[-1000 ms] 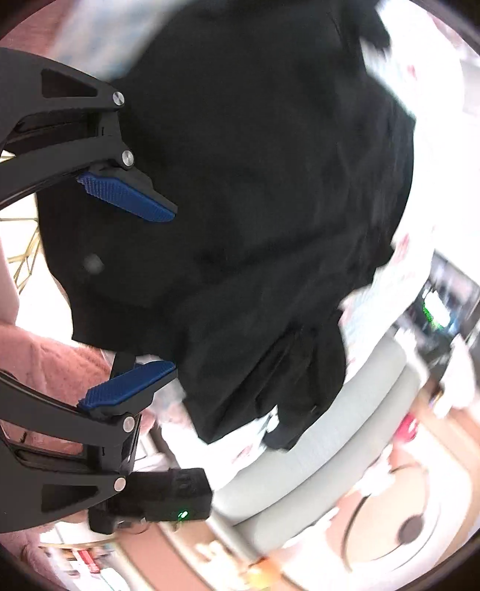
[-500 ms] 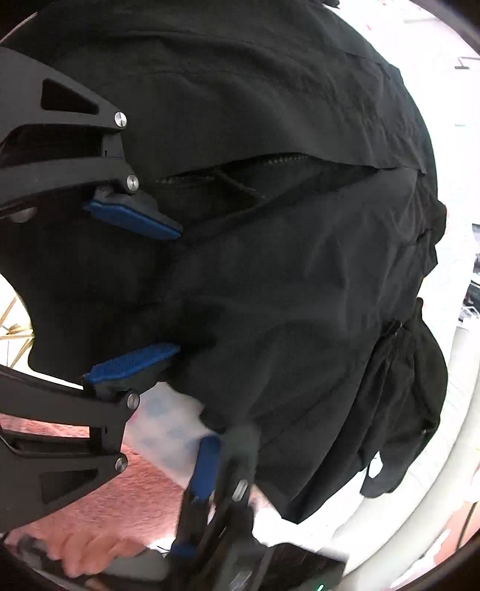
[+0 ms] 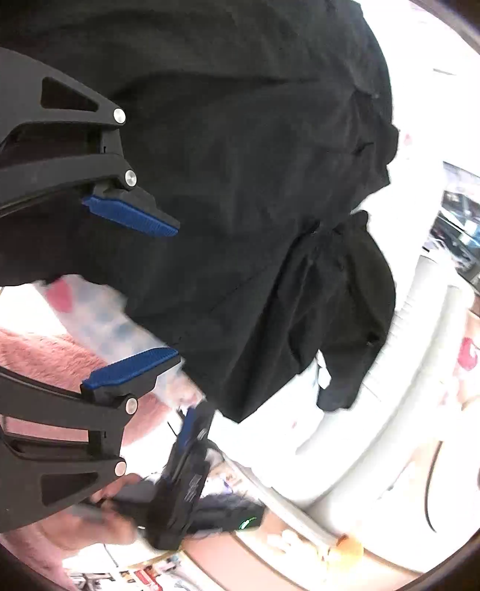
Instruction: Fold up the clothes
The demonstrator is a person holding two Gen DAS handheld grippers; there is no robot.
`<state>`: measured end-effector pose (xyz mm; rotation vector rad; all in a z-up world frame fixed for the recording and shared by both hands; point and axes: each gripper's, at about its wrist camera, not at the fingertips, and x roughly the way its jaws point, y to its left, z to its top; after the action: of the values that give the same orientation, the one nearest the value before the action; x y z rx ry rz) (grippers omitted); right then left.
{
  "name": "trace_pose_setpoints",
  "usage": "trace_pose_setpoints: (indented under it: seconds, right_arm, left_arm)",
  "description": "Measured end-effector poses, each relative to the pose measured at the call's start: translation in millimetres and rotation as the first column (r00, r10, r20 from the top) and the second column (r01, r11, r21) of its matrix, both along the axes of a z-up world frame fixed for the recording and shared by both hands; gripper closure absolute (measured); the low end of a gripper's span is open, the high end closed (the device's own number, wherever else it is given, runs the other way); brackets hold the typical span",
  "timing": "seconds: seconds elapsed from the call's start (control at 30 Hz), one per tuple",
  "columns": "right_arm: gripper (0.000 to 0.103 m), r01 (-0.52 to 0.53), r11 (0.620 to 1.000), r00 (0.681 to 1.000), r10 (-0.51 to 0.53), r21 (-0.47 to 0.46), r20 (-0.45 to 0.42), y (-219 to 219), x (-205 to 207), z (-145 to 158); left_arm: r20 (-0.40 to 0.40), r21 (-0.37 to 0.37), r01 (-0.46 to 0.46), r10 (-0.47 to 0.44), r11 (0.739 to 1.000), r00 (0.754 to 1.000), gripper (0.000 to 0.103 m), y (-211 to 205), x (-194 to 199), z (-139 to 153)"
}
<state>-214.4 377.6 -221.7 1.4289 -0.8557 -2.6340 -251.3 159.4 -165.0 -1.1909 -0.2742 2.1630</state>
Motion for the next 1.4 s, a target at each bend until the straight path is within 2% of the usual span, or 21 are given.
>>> trace_pose_setpoints:
  seconds: [0.07,0.13,0.2,0.3,0.37,0.47,0.5,0.6,0.7,0.77,0.83,0.9,0.97,1.0,1.03,1.1,1.13,1.17,1.2,1.3,1.4]
  right_arm:
    - [0.039,0.000,0.998,1.000,0.001,-0.065,0.026,13,5,-11]
    - [0.038,-0.016,0.993,0.999,0.020,-0.116,0.039,18,0,-23]
    - [0.035,-0.037,0.987,0.999,0.038,-0.154,0.009,27,-18,-30]
    - [0.033,0.024,0.990,0.999,-0.028,-0.141,-0.026,52,-40,-29]
    - [0.033,0.046,0.990,0.998,-0.051,-0.134,-0.040,63,-47,-27]
    - [0.037,0.030,0.996,0.997,-0.037,-0.085,-0.074,58,-57,-18]
    - [0.038,0.022,0.998,0.996,-0.028,-0.065,-0.085,55,-58,-14]
    - [0.037,0.002,1.000,0.994,-0.003,-0.010,-0.108,44,-58,-2]
    - [0.037,0.012,1.000,0.997,-0.011,0.007,-0.077,43,-57,-6]
    - [0.037,0.039,0.998,0.999,-0.040,-0.053,-0.027,52,-50,-13]
    - [0.037,0.052,0.994,0.998,-0.054,-0.091,-0.019,56,-45,-17]
    - [0.037,0.018,0.999,1.000,-0.018,-0.048,-0.007,50,-47,-18]
    - [0.037,-0.010,1.000,1.000,0.010,-0.019,0.007,46,-49,-18]
    - [0.036,-0.018,1.000,1.000,0.018,-0.017,0.012,45,-49,-19]
    - [0.035,-0.018,0.999,1.000,0.018,-0.028,0.013,45,-49,-19]
    - [0.032,-0.018,0.998,1.000,0.019,-0.053,0.013,43,-50,-22]
    - [0.032,-0.017,0.998,1.000,0.018,-0.055,0.018,41,-51,-25]
    - [0.032,-0.019,0.998,0.999,0.020,-0.055,0.027,39,-53,-27]
    - [0.032,-0.021,0.998,0.999,0.022,-0.057,0.027,37,-54,-27]
    - [0.032,-0.037,0.996,0.999,0.038,-0.075,0.015,34,-58,-17]
    - [0.032,-0.084,0.996,0.996,0.083,-0.041,-0.033,25,-64,5]
  left_arm:
    - [0.120,-0.001,0.009,-0.009,1.000,0.993,0.037,11,-12,-27]
    - [0.182,-0.021,-0.012,0.015,1.000,0.983,0.036,14,-10,-52]
    - [0.151,-0.043,-0.005,0.011,0.999,0.988,0.035,18,-2,-54]
    - [0.157,-0.037,0.004,0.002,0.999,0.988,0.034,18,-3,-39]
    - [0.164,0.018,-0.004,0.001,1.000,0.986,0.034,14,-11,-25]
    - [0.126,0.115,0.012,-0.026,0.993,0.992,0.033,20,-30,5]
    - [0.110,0.108,0.012,-0.024,0.994,0.994,0.032,26,-38,11]
    - [0.084,-0.031,-0.018,0.020,0.999,0.996,0.031,55,-75,16]
    - [0.156,-0.029,-0.085,0.088,0.996,0.984,0.031,71,-116,-3]
    - [0.205,-0.024,-0.131,0.133,0.991,0.970,0.031,80,-142,-16]
    - [0.283,0.046,-0.197,0.176,0.979,0.943,0.031,80,-159,-29]
    - [0.359,0.121,-0.261,0.203,0.958,0.911,0.032,80,-175,-42]
    - [0.388,0.291,-0.262,0.136,0.920,0.911,0.032,79,-176,-41]
    - [0.377,0.298,-0.258,0.135,0.919,0.916,0.032,83,-176,-40]
    - [0.365,0.305,-0.254,0.134,0.918,0.921,0.037,86,-175,-39]
    - [0.350,0.276,-0.257,0.152,0.926,0.924,0.067,92,-176,-39]
    - [0.349,0.248,-0.265,0.169,0.932,0.922,0.087,94,-178,-40]
    - [0.340,0.241,-0.275,0.184,0.931,0.922,0.096,90,-176,-37]
    - [0.325,0.234,-0.284,0.201,0.930,0.924,0.097,86,-173,-32]
    - [0.169,0.224,-0.310,0.276,0.924,0.946,0.098,51,-154,10]
    - [0.085,0.218,-0.370,0.360,0.903,0.929,0.098,4,-139,46]
